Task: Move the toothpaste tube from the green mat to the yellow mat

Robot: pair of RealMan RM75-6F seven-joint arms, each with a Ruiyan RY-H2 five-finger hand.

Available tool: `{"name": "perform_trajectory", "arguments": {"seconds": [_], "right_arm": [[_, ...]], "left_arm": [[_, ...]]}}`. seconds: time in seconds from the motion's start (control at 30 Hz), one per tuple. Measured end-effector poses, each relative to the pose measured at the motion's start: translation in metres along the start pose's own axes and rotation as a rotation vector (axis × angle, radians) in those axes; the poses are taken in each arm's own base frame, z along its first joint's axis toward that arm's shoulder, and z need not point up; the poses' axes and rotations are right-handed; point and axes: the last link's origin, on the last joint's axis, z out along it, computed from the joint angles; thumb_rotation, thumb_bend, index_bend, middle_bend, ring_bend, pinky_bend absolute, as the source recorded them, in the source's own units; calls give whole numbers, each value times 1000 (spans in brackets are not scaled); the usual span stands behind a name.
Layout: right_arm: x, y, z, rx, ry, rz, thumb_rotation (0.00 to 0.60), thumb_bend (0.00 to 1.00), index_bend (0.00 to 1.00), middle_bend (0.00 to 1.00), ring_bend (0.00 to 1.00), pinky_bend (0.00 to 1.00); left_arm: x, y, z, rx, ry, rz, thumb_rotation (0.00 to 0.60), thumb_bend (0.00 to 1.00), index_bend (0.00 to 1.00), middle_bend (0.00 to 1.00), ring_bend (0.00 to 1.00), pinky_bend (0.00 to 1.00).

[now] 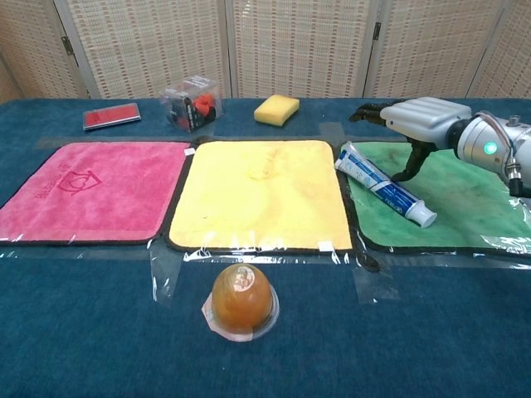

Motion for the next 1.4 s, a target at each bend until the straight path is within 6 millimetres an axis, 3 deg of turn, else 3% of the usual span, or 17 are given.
{"name": "perform_trajectory", "arguments": {"seconds": [0.13,0.33,0.53,0.87,1.4], "right_arm": [[15,-4,-8,31,41,20,600,152,7,0,0,0],[26,20,-23,-12,46,-10,600,151,7,0,0,0],[13,33,-27,-54,-6,-33,600,151,7,0,0,0],[-9,17,-33,20,-44,-44,600,152,7,0,0,0],[-25,10,-71,102,-72,-27,600,151,7,0,0,0]], "left_arm": [[0,0,0,-2,0,-1,600,550,104,95,92,35],[-2,2,1,-8,-7,-3,600,551,104,95,92,34],[-3,6,3,-19,-9,-1,600,551,104,95,92,31],[-3,4,0,-10,-18,-1,600,550,104,94,95,33],[-6,0,-5,2,-25,-5,600,550,104,94,99,33]]}}
